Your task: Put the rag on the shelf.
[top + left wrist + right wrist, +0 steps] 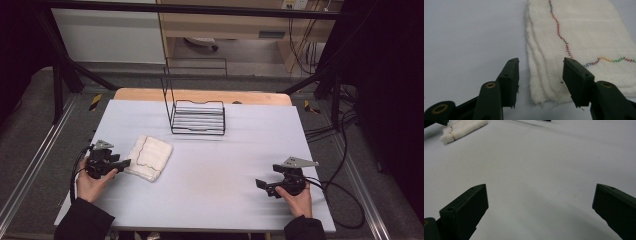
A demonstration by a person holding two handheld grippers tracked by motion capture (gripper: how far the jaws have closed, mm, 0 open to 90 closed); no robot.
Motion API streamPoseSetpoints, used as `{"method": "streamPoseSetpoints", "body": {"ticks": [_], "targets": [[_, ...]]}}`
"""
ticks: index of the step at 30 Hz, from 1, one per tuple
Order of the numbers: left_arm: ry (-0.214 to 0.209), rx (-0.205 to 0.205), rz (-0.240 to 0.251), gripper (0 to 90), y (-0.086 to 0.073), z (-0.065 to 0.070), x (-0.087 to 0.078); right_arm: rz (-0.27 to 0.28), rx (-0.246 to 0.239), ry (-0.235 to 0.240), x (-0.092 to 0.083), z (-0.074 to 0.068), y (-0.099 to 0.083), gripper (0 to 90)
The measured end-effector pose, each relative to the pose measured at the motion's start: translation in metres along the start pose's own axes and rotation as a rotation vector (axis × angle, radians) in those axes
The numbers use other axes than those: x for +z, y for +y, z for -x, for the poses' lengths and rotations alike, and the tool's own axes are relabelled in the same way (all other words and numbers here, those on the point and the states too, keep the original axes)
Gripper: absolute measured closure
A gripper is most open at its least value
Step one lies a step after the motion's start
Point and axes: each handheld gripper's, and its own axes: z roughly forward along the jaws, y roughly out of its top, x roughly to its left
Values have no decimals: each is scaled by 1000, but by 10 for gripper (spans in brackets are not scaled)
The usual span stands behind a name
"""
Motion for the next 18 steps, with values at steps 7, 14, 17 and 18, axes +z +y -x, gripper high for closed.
{"method": "streamPoseSetpoints", "body": {"ticks": [7,14,17,18], "targets": [[-29,-11,-19,590,-1,0,6,10,-15,-8,14,-15,13,9],[-49,-25,-37,716,0,2,7,4,-42,0,50,-46,43,14],[-44,-28,-45,771,1,4,7,14,-60,10,70,-62,57,19],[-46,-29,-47,771,2,4,7,14,-60,10,70,-62,57,19]]}}
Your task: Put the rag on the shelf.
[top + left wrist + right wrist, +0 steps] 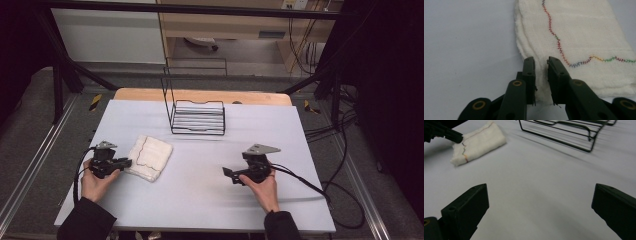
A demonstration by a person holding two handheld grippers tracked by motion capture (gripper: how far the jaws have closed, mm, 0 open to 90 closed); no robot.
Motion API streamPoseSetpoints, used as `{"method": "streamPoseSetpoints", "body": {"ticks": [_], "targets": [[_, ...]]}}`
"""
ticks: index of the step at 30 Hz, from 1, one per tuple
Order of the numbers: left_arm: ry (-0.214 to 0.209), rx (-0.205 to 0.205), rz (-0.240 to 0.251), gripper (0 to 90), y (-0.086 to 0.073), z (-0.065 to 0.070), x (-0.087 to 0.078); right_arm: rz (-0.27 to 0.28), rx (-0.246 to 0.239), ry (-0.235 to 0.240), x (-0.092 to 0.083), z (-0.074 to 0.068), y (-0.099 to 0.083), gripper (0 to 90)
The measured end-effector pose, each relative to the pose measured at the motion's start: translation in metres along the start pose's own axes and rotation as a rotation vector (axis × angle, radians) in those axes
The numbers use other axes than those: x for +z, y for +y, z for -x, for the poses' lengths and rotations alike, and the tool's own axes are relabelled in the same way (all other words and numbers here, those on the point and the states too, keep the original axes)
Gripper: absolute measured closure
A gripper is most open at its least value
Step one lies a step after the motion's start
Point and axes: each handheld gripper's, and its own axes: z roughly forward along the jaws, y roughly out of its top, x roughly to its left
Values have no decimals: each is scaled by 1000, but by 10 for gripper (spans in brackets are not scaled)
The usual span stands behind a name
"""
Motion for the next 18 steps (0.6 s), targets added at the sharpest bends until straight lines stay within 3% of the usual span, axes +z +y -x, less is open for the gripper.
{"method": "streamPoseSetpoints", "body": {"ticks": [2,4,5,7,10,18], "targets": [[-6,-6,4,804,0,-1,0,0,-15,6,24,-17,15,28],[-18,-22,13,811,-1,-3,0,-4,-19,4,33,-23,20,31],[-24,-23,14,818,-1,-4,0,-15,-41,5,49,-35,29,39],[-25,-19,16,820,-1,-4,0,-18,-44,3,57,-40,33,45],[-14,-3,18,821,-1,-3,0,-29,-69,0,87,-56,46,84],[0,30,16,820,-1,0,0,-50,-48,-5,136,-70,61,238]]}}
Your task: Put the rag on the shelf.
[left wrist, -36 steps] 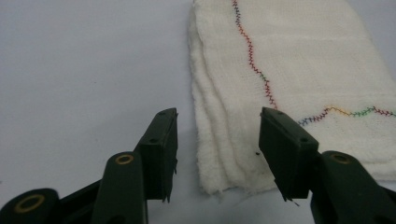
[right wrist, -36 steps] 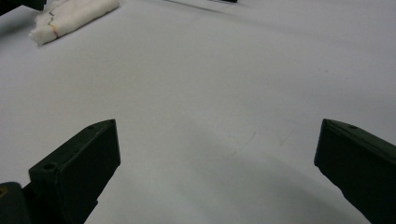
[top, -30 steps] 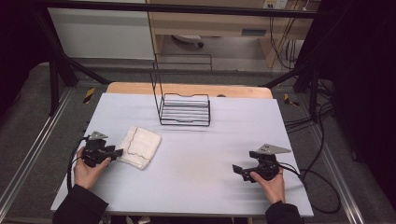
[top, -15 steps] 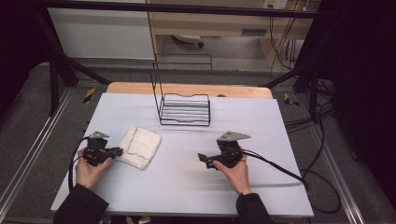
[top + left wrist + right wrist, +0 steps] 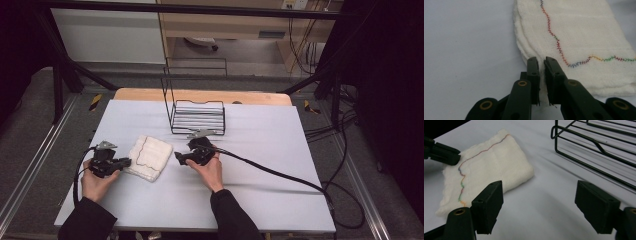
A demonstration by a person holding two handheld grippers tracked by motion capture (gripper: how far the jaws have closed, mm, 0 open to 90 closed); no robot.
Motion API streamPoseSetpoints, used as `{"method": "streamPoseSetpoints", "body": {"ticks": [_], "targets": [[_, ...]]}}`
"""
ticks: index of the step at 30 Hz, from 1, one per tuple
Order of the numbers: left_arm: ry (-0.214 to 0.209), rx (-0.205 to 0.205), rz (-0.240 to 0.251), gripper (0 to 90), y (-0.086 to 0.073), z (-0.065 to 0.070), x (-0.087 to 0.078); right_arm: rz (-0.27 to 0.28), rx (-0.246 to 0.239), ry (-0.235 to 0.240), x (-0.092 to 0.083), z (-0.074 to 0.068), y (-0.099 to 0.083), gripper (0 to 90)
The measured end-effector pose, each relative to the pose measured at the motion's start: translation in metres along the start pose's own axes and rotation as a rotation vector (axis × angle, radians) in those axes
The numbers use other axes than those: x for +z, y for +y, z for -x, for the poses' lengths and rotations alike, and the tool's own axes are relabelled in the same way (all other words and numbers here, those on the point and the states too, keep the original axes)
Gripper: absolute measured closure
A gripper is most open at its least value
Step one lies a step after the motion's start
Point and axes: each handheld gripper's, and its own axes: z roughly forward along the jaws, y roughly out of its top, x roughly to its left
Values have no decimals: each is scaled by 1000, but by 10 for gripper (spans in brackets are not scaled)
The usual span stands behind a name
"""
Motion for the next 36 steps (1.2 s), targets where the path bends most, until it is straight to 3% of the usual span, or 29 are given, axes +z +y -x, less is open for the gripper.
{"method": "streamPoseSetpoints", "body": {"ticks": [1,4,8,14,15,18,21,25,33,36], "targets": [[3,1,0,820,0,0,0,0,0,0,0,0,0,238],[0,-1,-2,821,0,0,0,-12,6,2,23,-6,9,342],[4,2,-3,822,0,1,0,-32,28,-3,43,-10,14,405],[-1,-2,-6,822,1,0,0,-57,28,1,58,-14,15,483],[1,-3,-7,822,1,0,0,-61,21,5,61,-16,15,536],[0,-10,-7,823,1,0,0,-60,37,14,61,-17,16,587],[-3,-20,-3,825,1,0,-1,-68,83,19,64,-17,14,680],[-7,-28,-4,830,1,-1,-1,-55,87,17,61,-19,15,797],[-56,-31,-16,834,0,3,-8,-67,72,11,45,-17,21,823],[-68,-14,-26,828,0,10,-8,-107,66,-7,35,-12,20,821]]}}
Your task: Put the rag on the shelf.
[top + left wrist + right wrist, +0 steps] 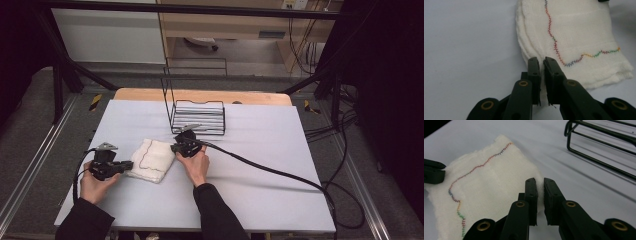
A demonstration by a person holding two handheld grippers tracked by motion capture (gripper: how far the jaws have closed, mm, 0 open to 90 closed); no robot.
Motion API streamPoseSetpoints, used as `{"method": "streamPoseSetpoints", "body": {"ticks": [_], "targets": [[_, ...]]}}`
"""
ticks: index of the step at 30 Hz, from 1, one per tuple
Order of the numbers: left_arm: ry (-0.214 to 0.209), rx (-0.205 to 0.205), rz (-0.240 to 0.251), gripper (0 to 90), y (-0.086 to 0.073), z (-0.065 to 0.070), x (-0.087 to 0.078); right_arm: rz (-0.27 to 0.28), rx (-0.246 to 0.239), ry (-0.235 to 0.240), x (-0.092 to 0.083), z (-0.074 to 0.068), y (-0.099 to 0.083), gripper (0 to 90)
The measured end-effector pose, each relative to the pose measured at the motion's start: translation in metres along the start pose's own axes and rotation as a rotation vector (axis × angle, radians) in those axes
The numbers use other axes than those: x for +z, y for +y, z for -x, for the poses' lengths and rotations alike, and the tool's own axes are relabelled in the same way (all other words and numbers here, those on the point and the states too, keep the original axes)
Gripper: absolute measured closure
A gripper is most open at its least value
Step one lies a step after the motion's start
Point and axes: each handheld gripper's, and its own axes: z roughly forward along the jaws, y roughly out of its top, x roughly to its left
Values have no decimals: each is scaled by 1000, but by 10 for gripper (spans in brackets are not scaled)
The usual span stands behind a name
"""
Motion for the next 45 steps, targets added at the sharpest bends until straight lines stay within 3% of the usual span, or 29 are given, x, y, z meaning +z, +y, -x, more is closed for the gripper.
{"method": "streamPoseSetpoints", "body": {"ticks": [5,8,9,12,14,16,17,21,26,31,35,39,45], "targets": [[26,44,4,717,3,4,2,16,-16,-1,3,5,-9,766],[29,25,56,591,11,-1,-1,52,-51,-11,-1,7,-12,637],[41,12,99,545,19,-3,-2,66,-53,-6,-4,8,-13,558],[43,17,113,479,28,-5,0,88,-60,-9,-13,12,-15,424],[56,21,106,445,36,-7,6,92,-63,-11,-16,14,-16,380],[58,15,105,398,42,-9,14,96,-70,-13,-24,17,-21,279],[50,8,96,398,44,-10,19,96,-70,-13,-24,17,-21,279],[78,41,38,328,52,-11,37,94,-81,-7,-32,20,-27,193],[44,-3,55,355,58,-13,52,89,-77,8,-37,21,-32,148],[37,-12,54,537,63,-13,59,87,-85,15,-40,19,-33,124],[15,-13,45,610,63,-14,63,94,-79,19,-41,19,-33,119],[51,38,45,644,62,-8,66,101,-66,27,-40,19,-32,112],[50,48,48,651,61,-8,67,121,-29,42,-36,20,-32,121]]}}
